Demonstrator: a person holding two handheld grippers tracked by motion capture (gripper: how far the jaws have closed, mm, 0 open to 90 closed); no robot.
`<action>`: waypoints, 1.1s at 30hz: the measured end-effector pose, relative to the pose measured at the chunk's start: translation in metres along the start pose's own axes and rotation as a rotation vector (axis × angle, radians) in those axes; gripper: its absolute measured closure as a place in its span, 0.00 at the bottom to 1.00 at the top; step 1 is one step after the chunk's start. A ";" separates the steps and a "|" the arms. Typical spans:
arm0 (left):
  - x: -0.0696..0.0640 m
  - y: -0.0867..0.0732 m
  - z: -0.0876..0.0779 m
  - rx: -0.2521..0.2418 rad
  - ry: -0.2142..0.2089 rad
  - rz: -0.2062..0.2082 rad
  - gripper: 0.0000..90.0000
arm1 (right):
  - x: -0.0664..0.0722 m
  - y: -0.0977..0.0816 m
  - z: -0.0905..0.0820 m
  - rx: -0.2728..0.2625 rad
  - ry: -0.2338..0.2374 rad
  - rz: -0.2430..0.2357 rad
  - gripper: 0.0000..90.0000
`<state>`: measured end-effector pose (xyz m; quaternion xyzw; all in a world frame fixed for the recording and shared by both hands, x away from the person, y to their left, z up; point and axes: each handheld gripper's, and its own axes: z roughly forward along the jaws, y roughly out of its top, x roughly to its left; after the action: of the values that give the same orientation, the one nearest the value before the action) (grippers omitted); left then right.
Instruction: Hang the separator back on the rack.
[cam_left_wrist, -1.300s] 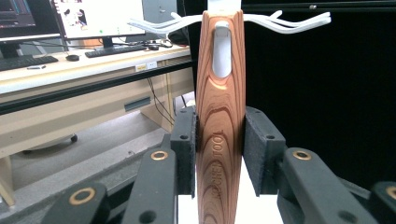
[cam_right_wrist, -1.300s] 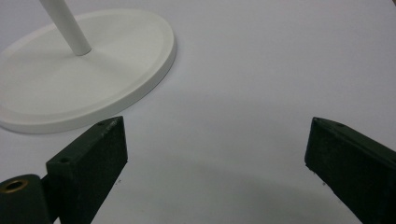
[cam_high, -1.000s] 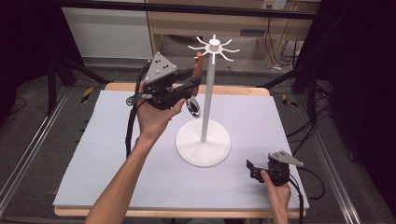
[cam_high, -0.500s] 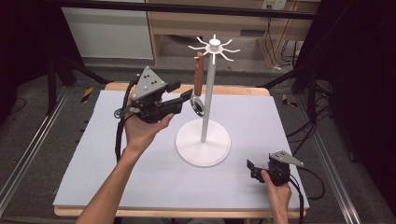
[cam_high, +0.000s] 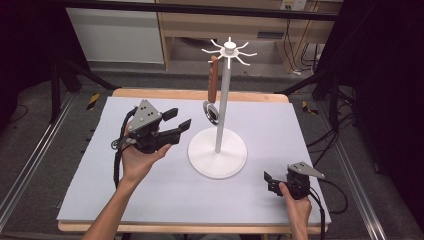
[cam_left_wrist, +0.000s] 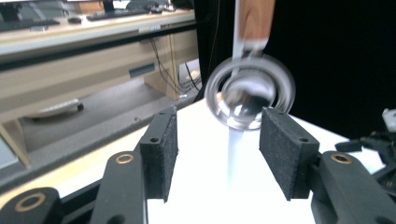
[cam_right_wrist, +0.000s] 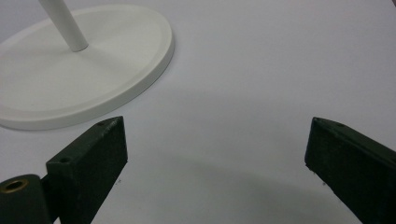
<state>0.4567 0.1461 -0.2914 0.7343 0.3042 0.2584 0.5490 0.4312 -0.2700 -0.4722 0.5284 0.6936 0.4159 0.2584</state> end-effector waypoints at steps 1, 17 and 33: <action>0.002 -0.008 -0.001 0.008 0.004 -0.008 0.51 | 0.000 0.000 0.000 0.001 -0.002 -0.003 0.07; 0.023 -0.081 -0.006 0.131 0.047 -0.066 0.48 | 0.000 -0.001 0.001 0.013 -0.007 -0.011 0.07; 0.069 -0.157 -0.023 0.243 0.167 -0.166 0.43 | -0.011 -0.006 0.001 0.048 -0.028 0.023 0.07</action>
<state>0.4614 0.2445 -0.4329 0.7436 0.4372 0.2337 0.4486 0.4319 -0.2810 -0.4788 0.5483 0.6934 0.3948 0.2505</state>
